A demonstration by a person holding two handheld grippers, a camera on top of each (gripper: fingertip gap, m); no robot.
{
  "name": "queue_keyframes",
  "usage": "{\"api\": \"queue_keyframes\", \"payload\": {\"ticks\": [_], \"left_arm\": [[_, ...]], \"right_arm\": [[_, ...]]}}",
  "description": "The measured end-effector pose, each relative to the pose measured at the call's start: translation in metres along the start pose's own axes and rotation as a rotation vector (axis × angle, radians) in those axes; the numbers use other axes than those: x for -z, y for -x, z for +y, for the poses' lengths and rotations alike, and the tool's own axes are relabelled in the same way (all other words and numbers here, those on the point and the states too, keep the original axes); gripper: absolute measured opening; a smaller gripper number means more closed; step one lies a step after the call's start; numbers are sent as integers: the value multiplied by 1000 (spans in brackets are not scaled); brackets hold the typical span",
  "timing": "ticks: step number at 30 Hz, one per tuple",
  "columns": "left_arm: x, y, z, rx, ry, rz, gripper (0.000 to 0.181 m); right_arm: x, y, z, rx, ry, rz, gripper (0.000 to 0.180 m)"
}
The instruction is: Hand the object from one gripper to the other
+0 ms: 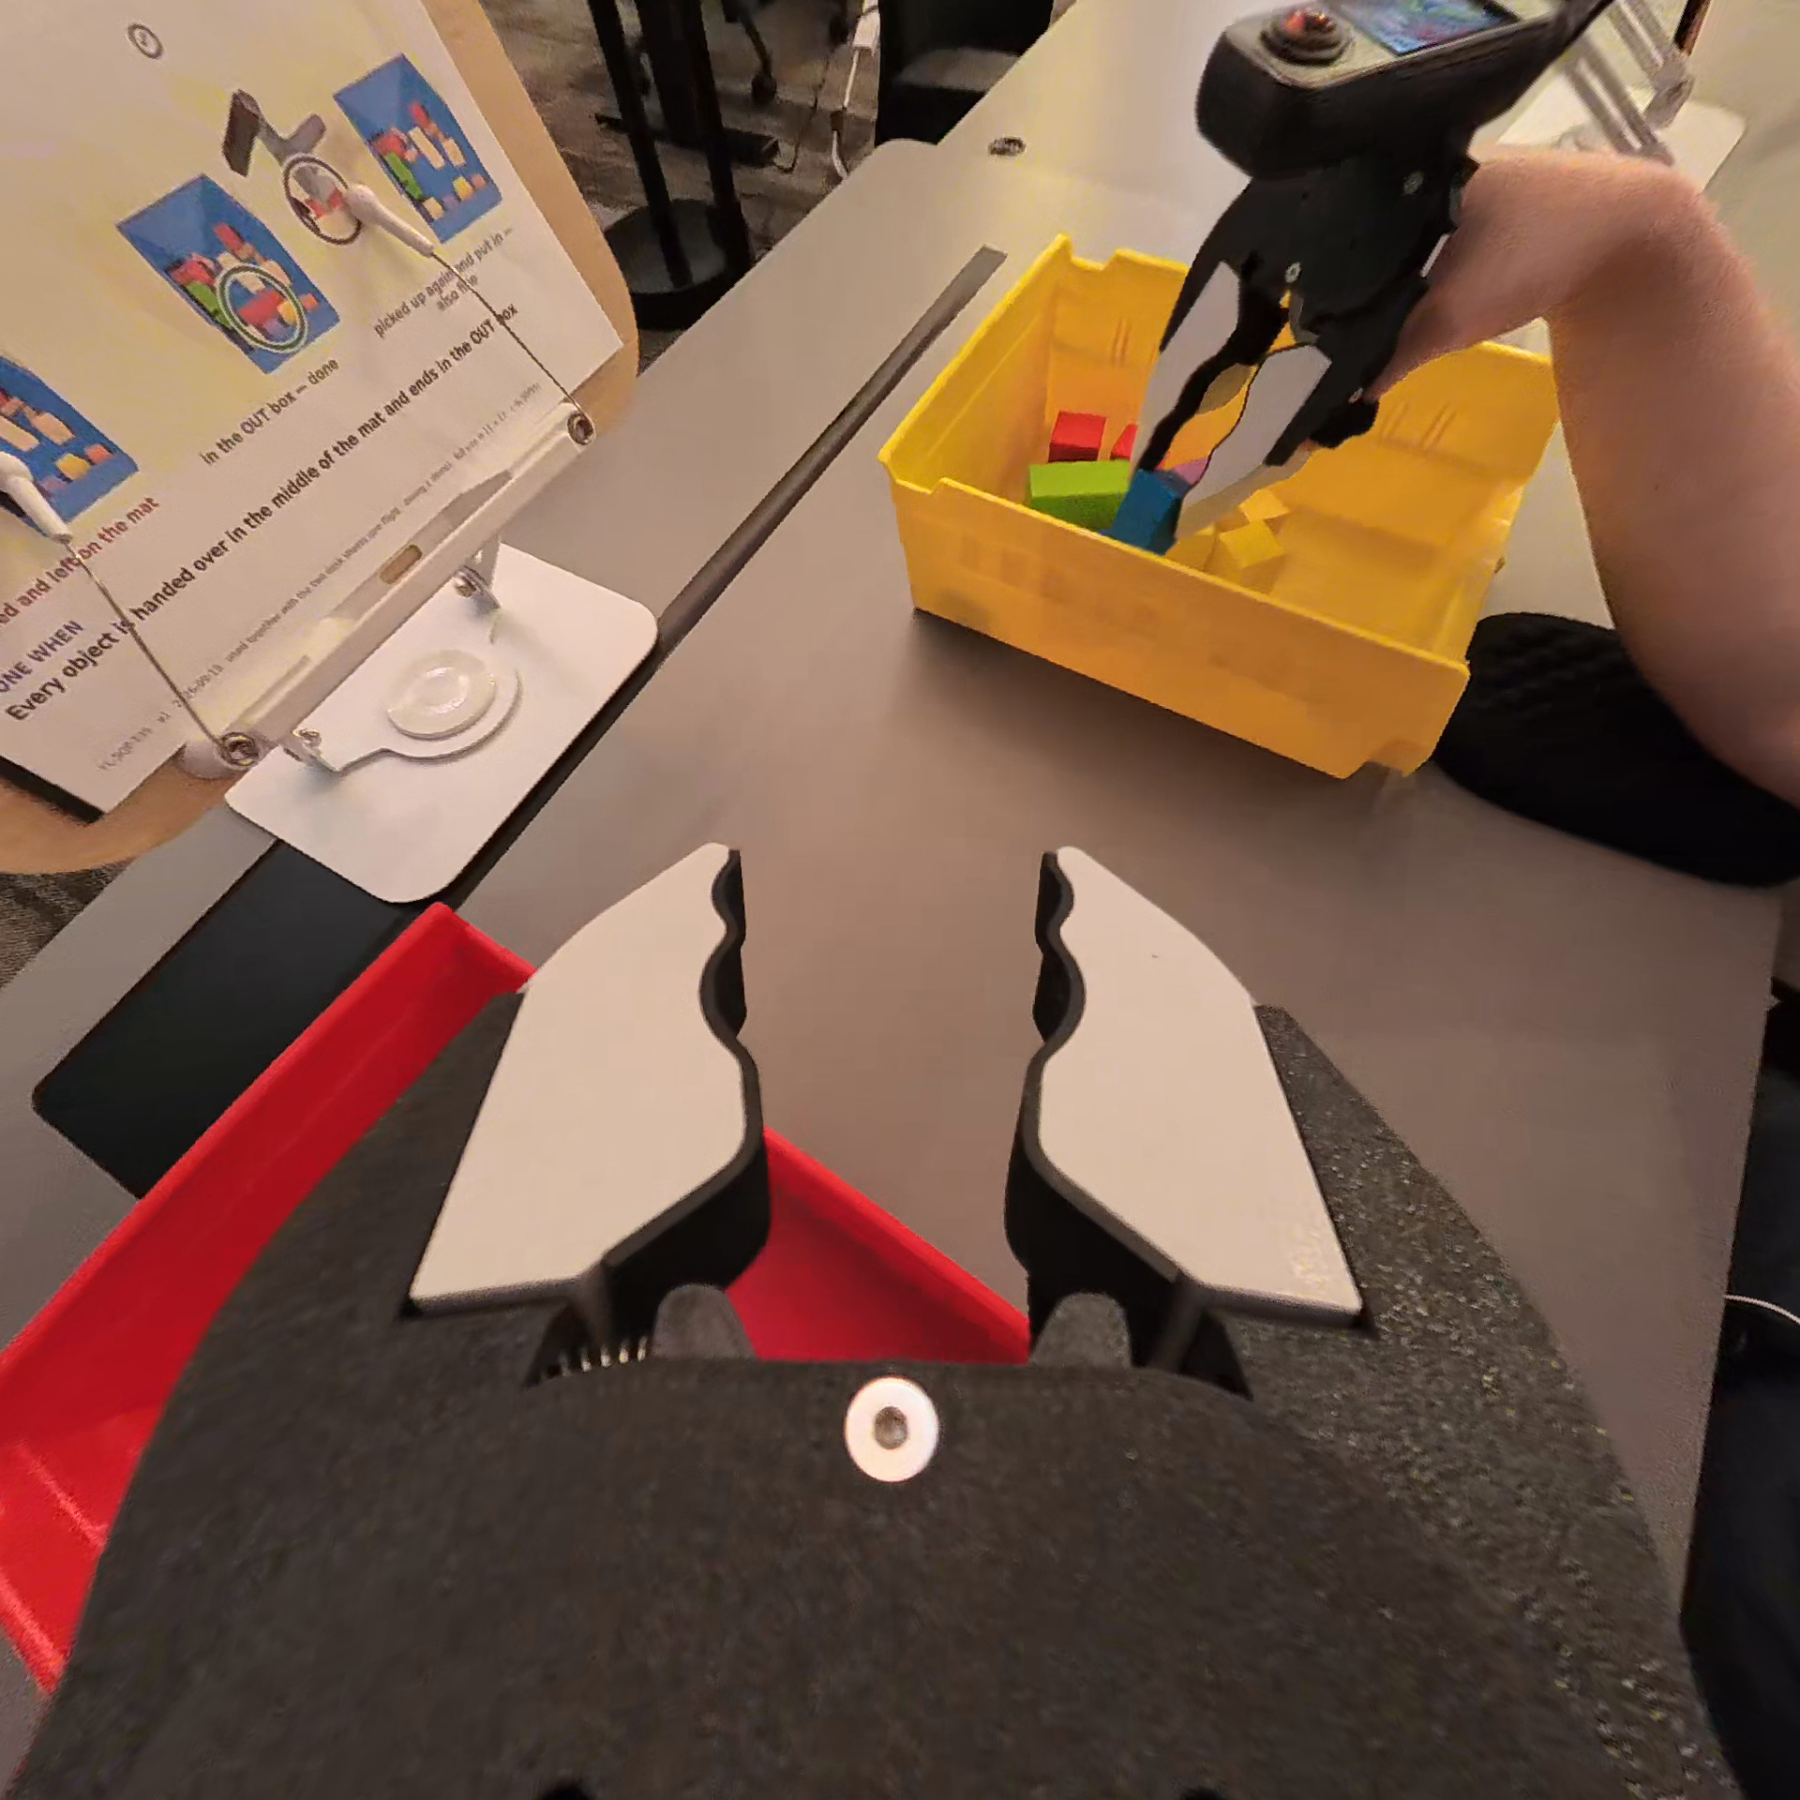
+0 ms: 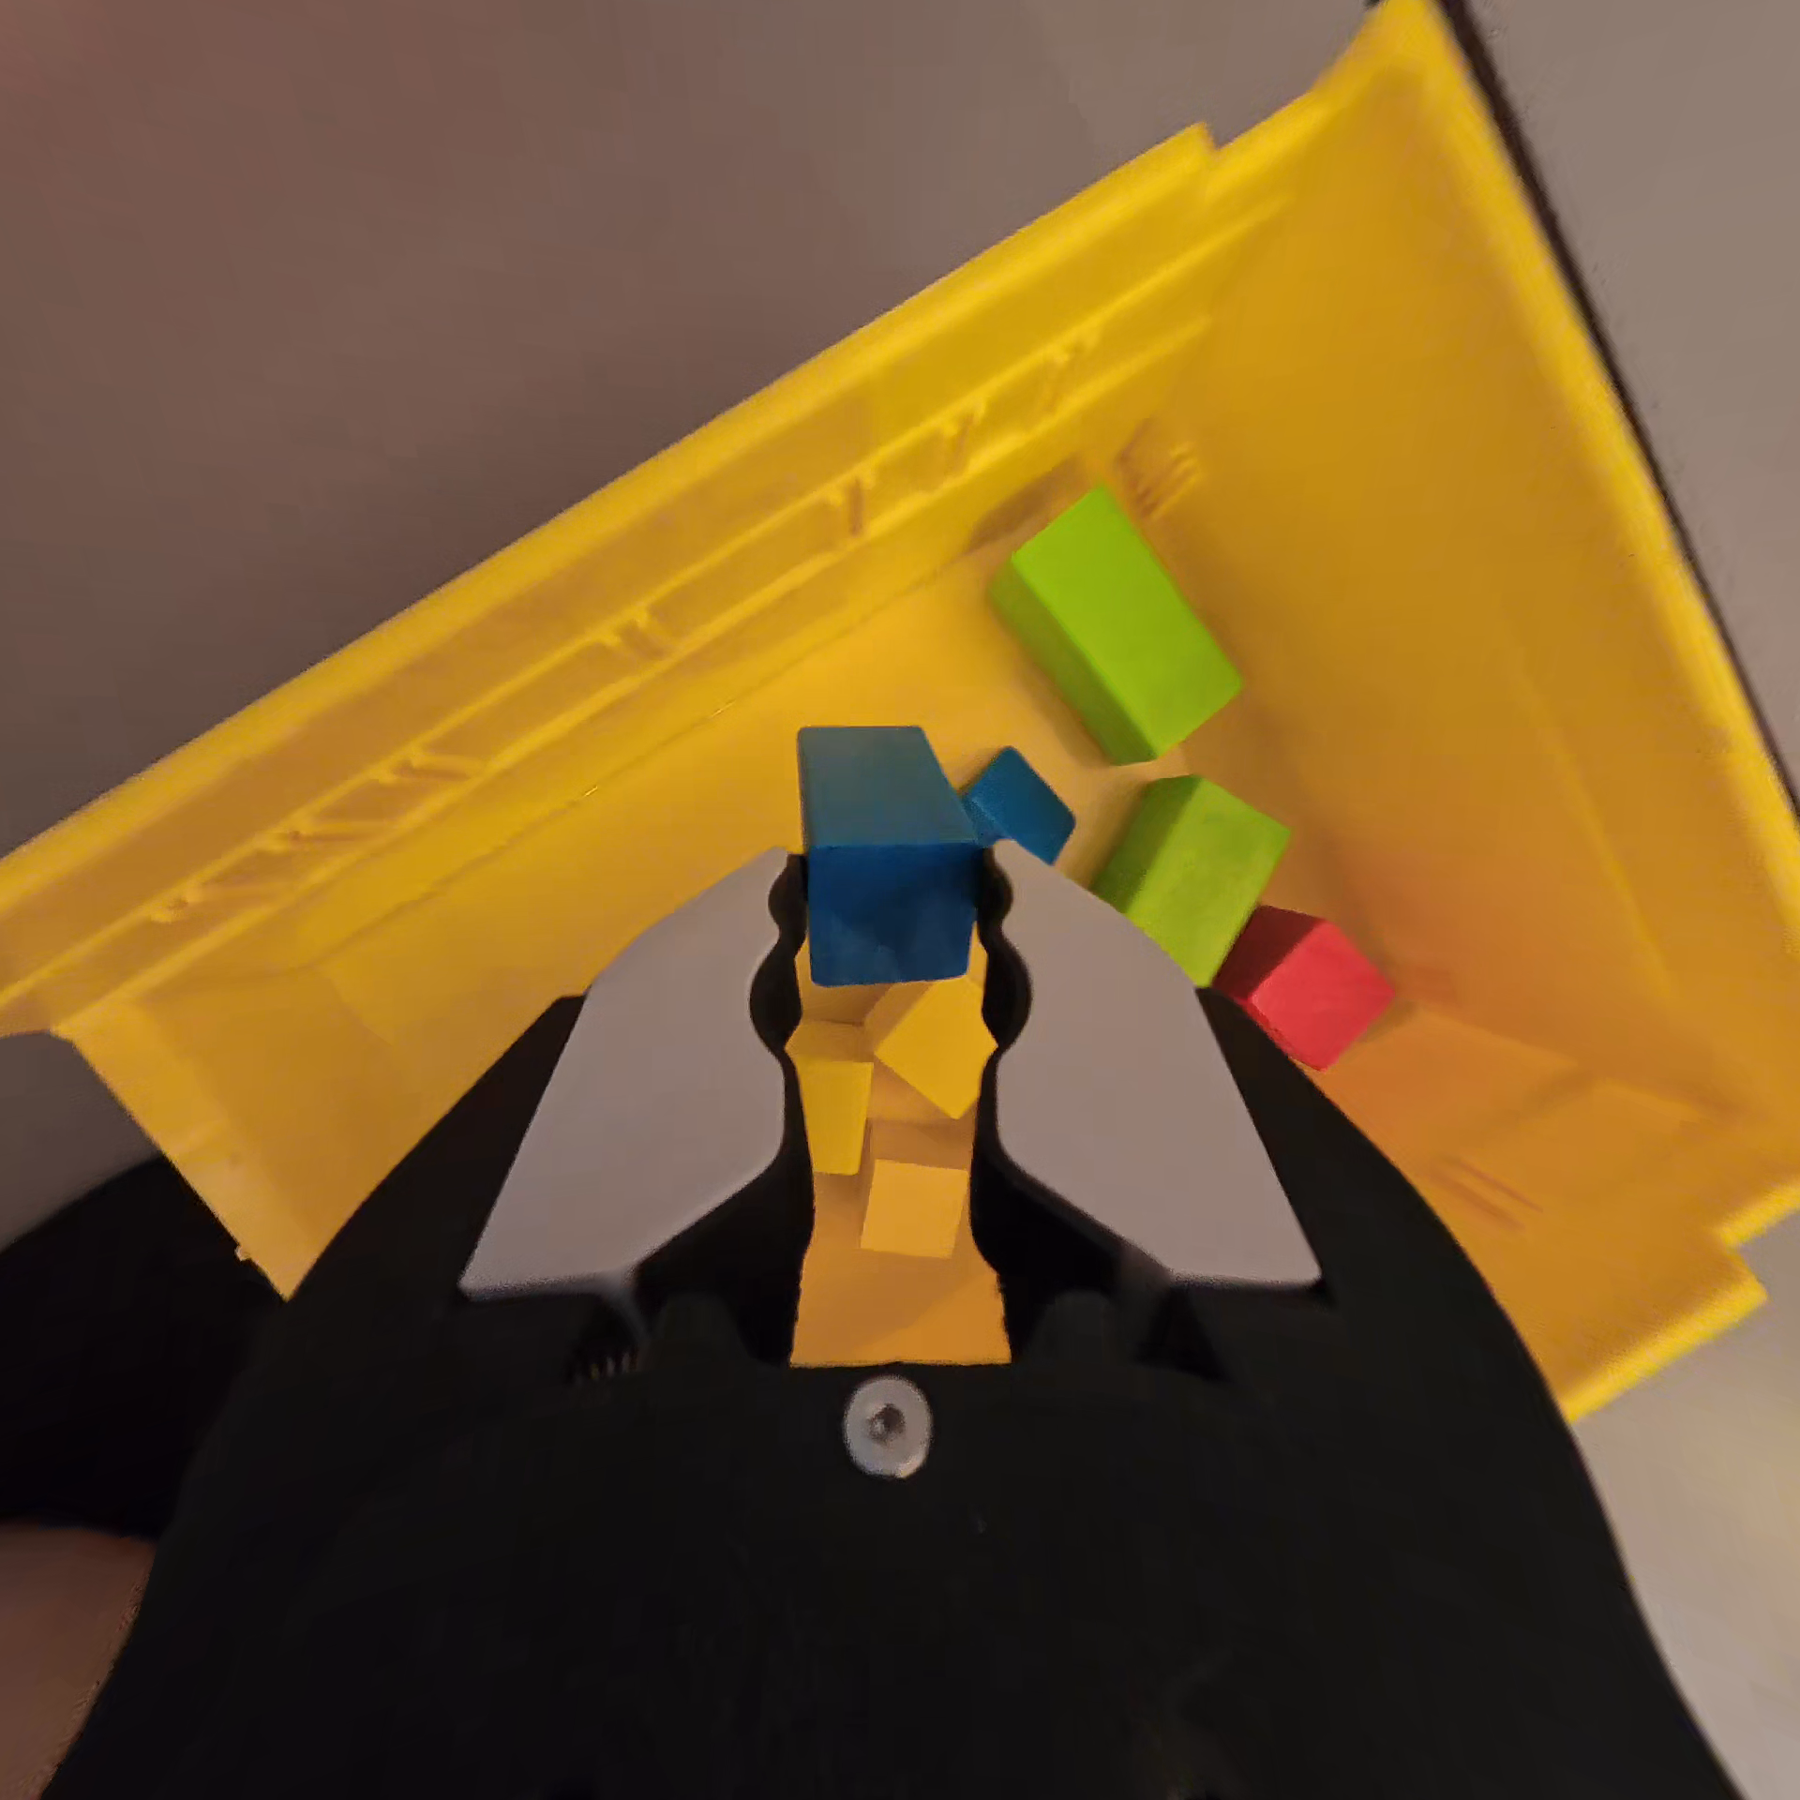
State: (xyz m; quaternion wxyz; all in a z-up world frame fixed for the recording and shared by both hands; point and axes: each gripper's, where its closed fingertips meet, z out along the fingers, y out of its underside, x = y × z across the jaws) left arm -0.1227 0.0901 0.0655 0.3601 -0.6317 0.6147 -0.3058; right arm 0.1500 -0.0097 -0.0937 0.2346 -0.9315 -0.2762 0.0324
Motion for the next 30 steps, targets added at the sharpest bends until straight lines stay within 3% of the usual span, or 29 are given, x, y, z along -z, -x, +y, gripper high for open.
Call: {"api": "queue_keyframes", "payload": {"ticks": [6, 17, 30], "left_arm": [[0, -19, -9, 42, -54, 130, 55], [-1, -18, -6, 41, -35, 110, 53], [-4, -20, -4, 42, -16, 115, 52]], "right_arm": [[-19, 3, 6, 59, 22, -38, 35], [-33, -12, 0, -190, 199, 139, 35], [-47, 4, 15, -408, 319, 72, 34]]}}
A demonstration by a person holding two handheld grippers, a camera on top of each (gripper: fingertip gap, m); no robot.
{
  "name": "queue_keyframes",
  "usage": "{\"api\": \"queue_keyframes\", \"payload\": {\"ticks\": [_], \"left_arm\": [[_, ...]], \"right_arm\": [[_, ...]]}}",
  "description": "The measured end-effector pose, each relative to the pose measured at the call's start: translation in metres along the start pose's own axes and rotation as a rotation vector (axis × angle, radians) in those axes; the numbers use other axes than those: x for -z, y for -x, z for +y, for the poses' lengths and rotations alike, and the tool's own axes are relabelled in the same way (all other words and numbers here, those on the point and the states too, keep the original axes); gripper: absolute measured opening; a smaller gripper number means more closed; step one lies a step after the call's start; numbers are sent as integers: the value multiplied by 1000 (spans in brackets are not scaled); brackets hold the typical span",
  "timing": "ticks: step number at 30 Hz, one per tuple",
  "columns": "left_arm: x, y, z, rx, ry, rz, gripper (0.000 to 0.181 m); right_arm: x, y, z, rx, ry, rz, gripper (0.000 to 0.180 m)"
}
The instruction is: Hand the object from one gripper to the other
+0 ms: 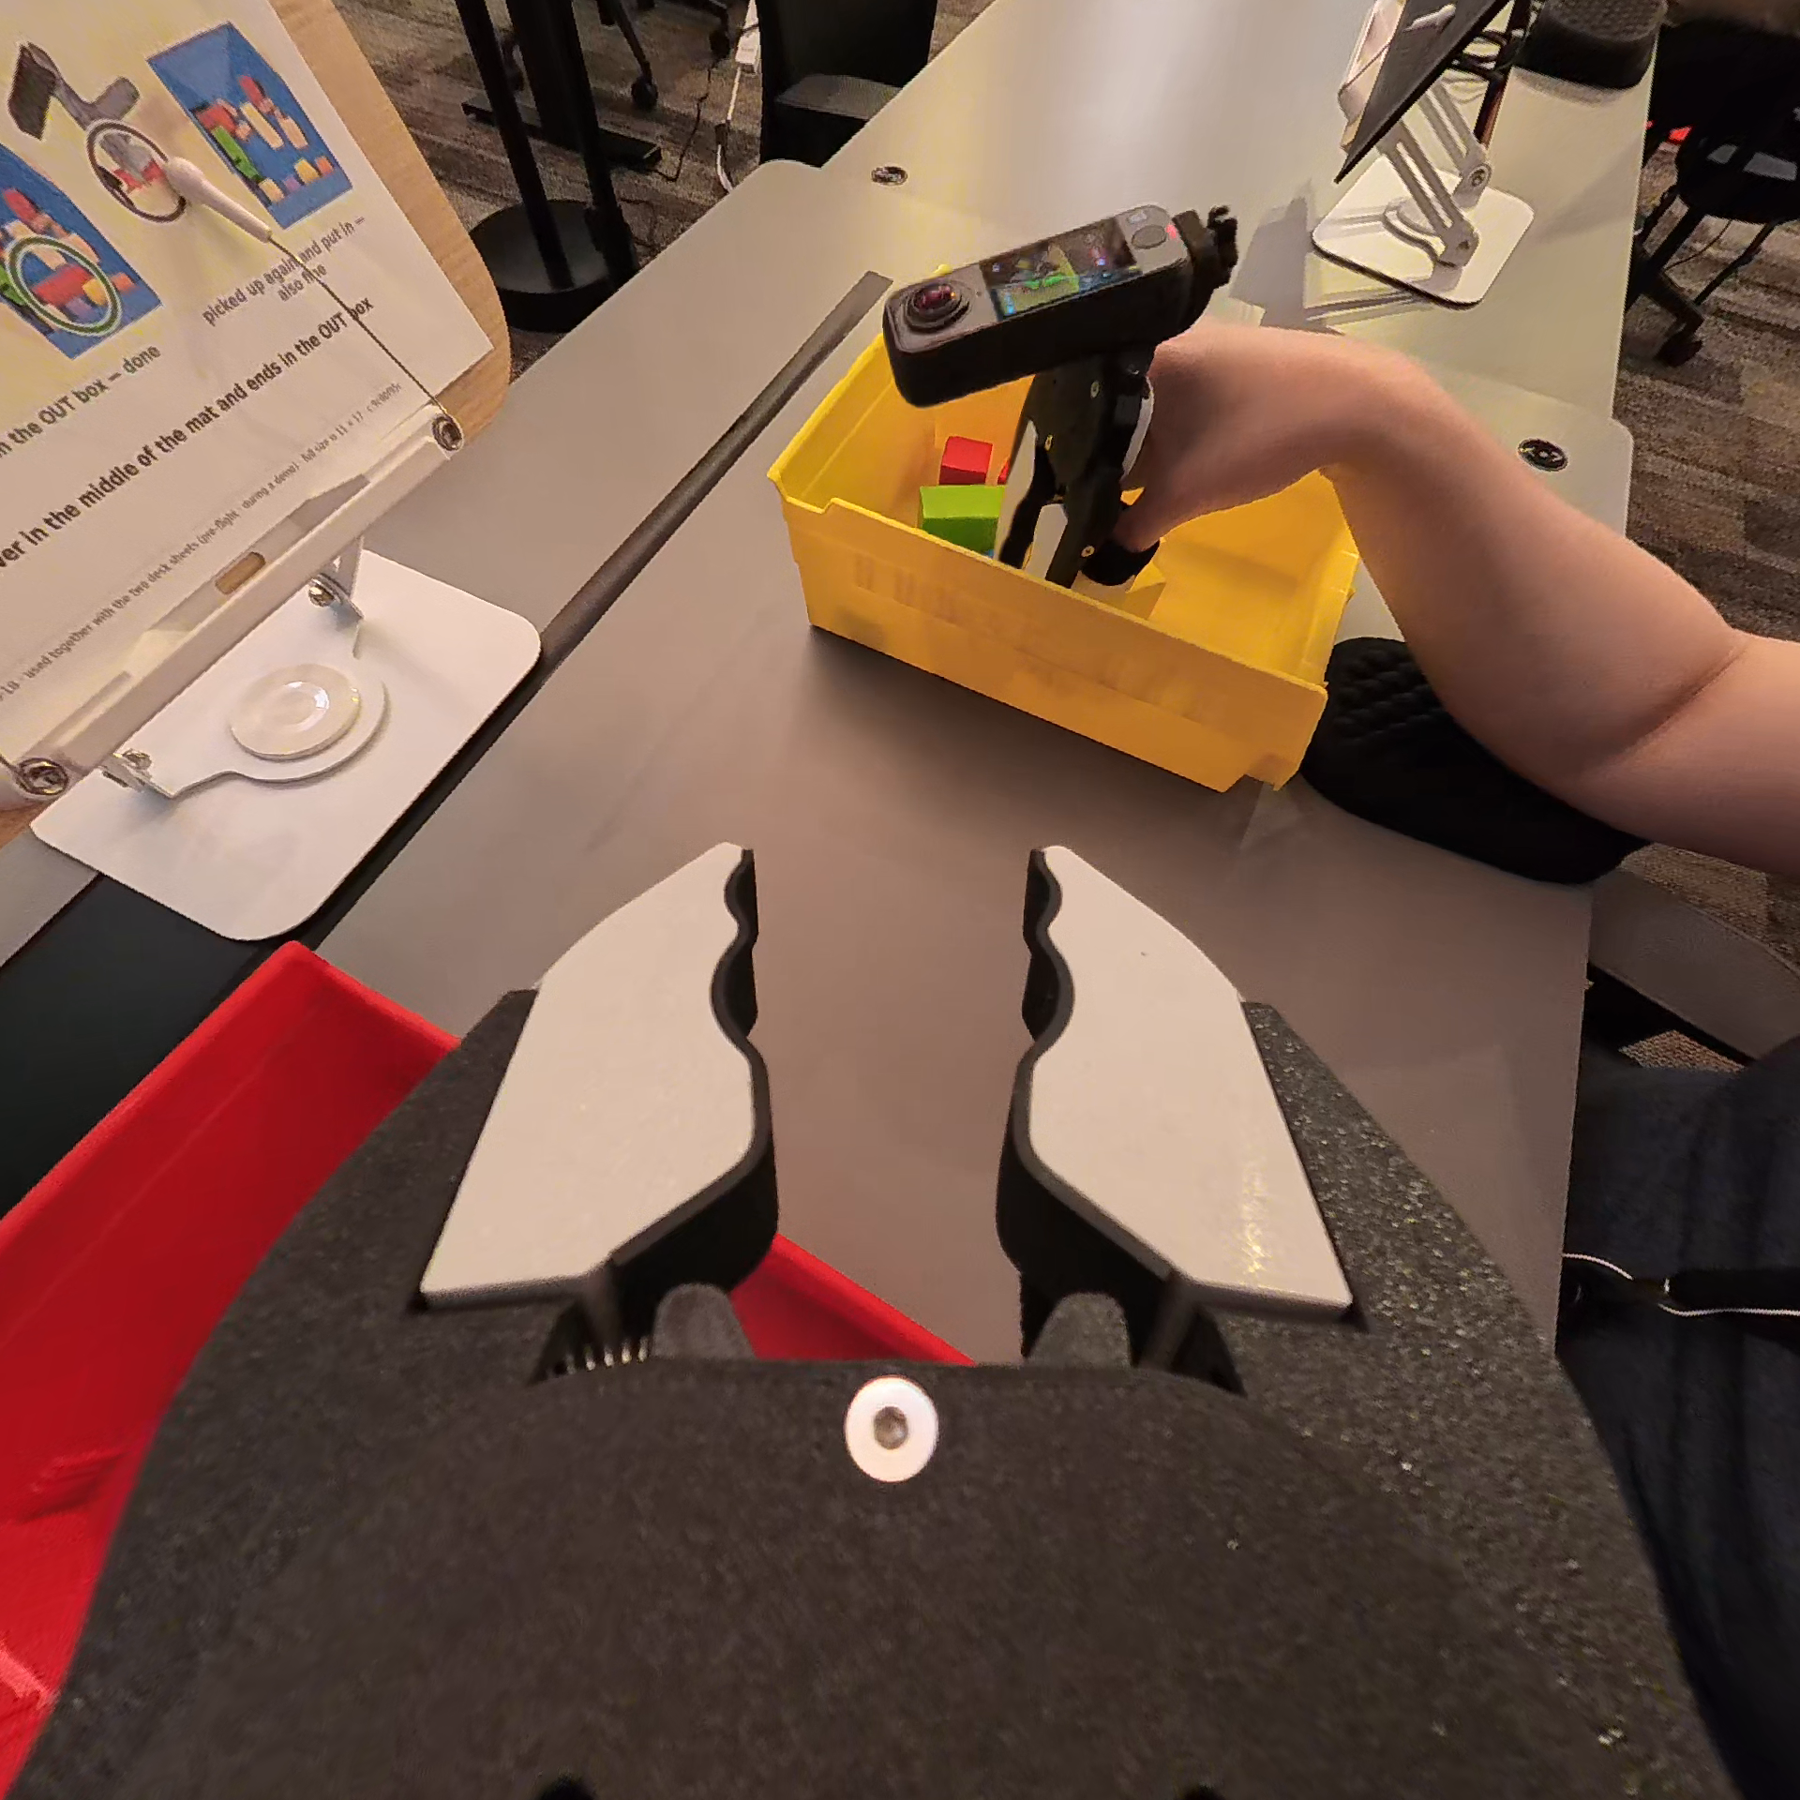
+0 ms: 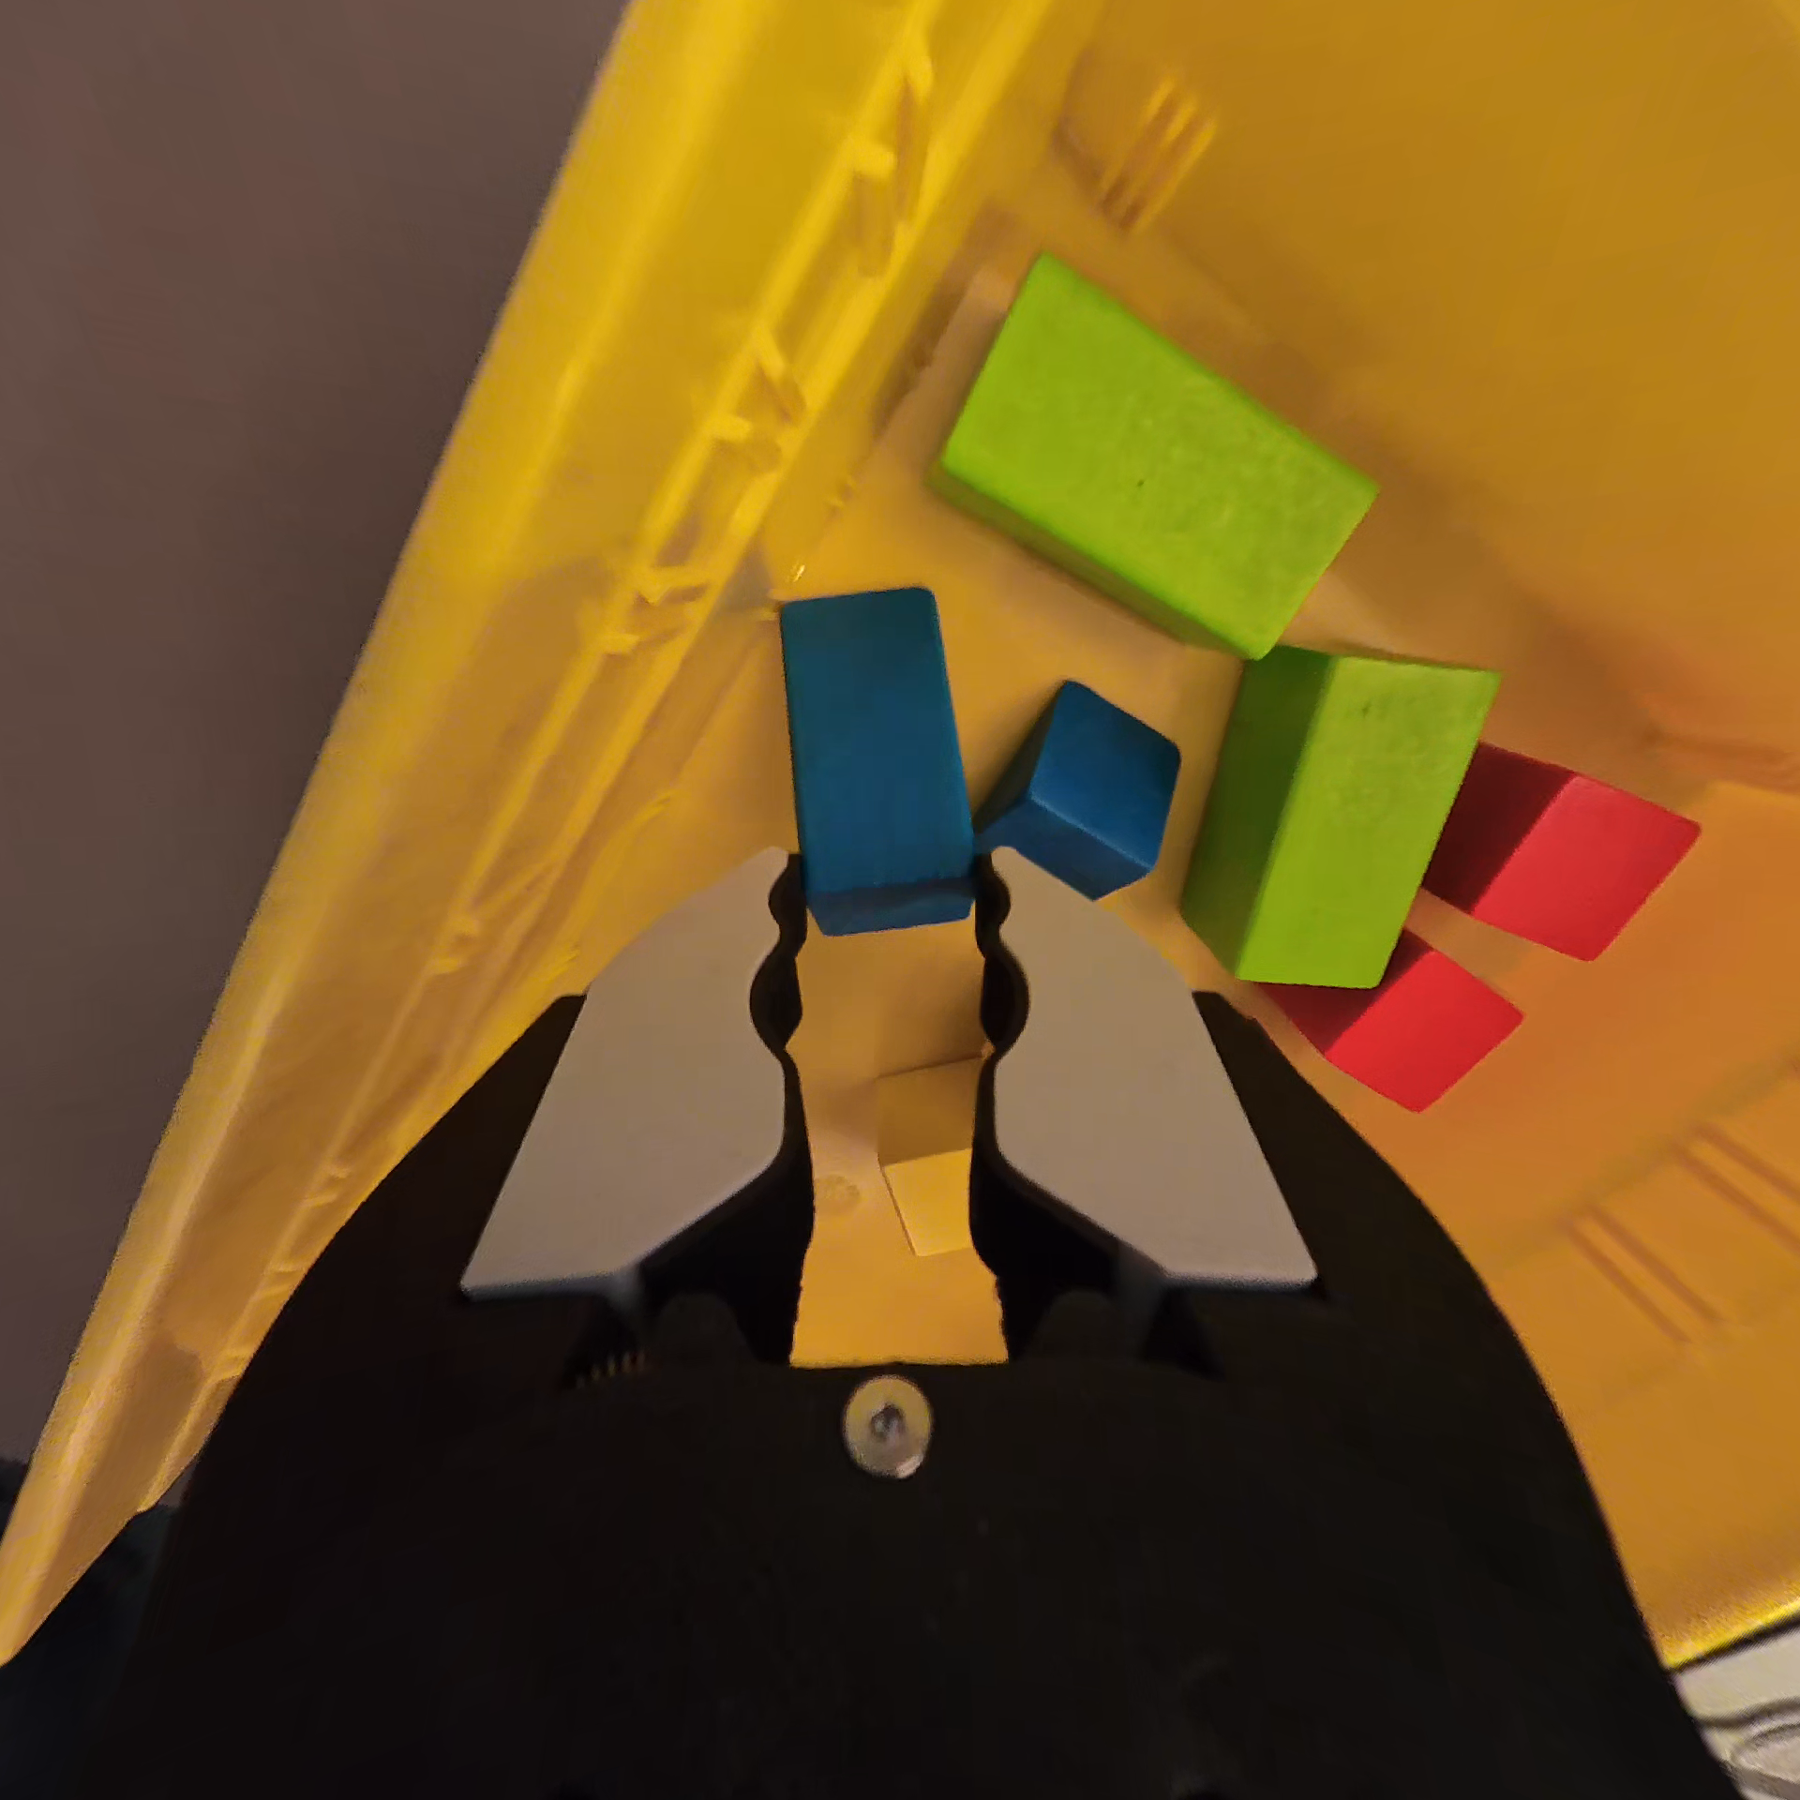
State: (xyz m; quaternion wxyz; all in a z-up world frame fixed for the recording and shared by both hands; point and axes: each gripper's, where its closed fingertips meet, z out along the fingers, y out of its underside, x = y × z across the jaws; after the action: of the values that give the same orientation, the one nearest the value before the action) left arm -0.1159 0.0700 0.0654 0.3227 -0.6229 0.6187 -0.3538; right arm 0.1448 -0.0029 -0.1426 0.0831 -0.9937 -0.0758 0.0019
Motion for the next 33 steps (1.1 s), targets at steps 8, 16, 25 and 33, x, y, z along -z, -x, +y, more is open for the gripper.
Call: {"api": "queue_keyframes", "payload": {"ticks": [8, 16, 25, 33], "left_arm": [[-1, 2, 4, 5, 21, -9, 52], [17, 28, 16, 31, 56, -117, 54], [56, 110, 127, 359, 457, -412, 48], [57, 169, 215, 564, 777, -603, 48]], "right_arm": [[-10, -2, 3, -60, 45, 2, 34], [2, 1, 3, -36, 21, -33, 38], [55, -17, 2, -55, -145, 20, 41], [65, -23, 7, -57, -164, 39, 41]]}}
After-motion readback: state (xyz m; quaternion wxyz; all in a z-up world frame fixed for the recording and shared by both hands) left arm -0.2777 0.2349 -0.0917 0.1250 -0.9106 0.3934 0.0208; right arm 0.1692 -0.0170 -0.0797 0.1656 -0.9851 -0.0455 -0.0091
